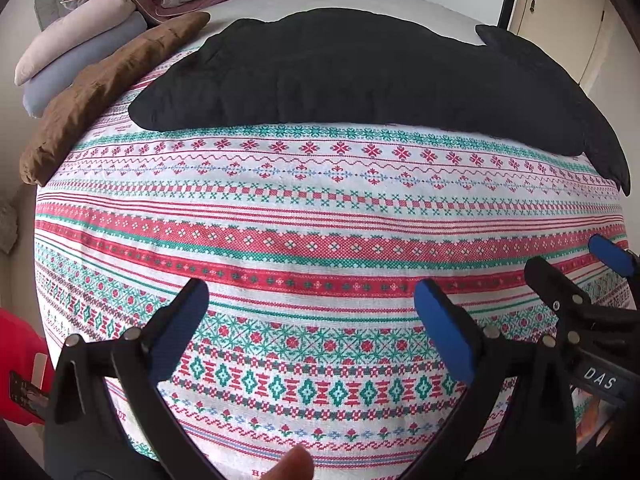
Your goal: Fold large clothes
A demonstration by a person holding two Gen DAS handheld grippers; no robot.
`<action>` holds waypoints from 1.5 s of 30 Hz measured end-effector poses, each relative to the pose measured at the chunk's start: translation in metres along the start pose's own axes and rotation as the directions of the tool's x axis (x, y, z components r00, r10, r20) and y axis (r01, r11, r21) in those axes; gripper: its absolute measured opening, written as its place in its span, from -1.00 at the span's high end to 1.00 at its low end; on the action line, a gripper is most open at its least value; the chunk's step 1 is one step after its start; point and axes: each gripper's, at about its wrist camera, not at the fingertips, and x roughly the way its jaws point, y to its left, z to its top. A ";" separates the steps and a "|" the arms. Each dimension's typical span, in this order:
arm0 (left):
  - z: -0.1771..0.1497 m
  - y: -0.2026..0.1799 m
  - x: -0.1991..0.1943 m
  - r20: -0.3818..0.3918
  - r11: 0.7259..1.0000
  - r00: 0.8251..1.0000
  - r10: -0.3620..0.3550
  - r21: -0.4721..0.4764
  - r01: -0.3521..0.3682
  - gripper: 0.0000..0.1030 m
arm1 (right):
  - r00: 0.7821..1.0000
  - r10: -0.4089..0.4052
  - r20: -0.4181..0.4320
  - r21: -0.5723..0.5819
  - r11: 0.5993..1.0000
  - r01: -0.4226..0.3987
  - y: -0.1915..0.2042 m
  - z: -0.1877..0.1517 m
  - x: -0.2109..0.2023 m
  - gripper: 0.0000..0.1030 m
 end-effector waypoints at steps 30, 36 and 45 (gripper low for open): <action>0.000 -0.003 -0.005 0.019 1.000 1.000 0.000 0.004 0.000 -0.99 | 1.000 -0.003 0.000 0.004 1.000 0.003 -0.003 -0.001 -0.002 -1.00; 0.000 -0.006 -0.008 0.039 1.000 0.999 0.001 -0.005 -0.001 -0.99 | 1.000 0.000 0.017 0.011 1.000 0.000 -0.007 0.002 -0.010 -1.00; 0.000 -0.005 -0.026 0.080 1.000 0.997 -0.004 -0.002 0.004 -0.99 | 0.998 -0.016 0.053 0.025 1.000 0.015 -0.007 0.005 -0.024 -1.00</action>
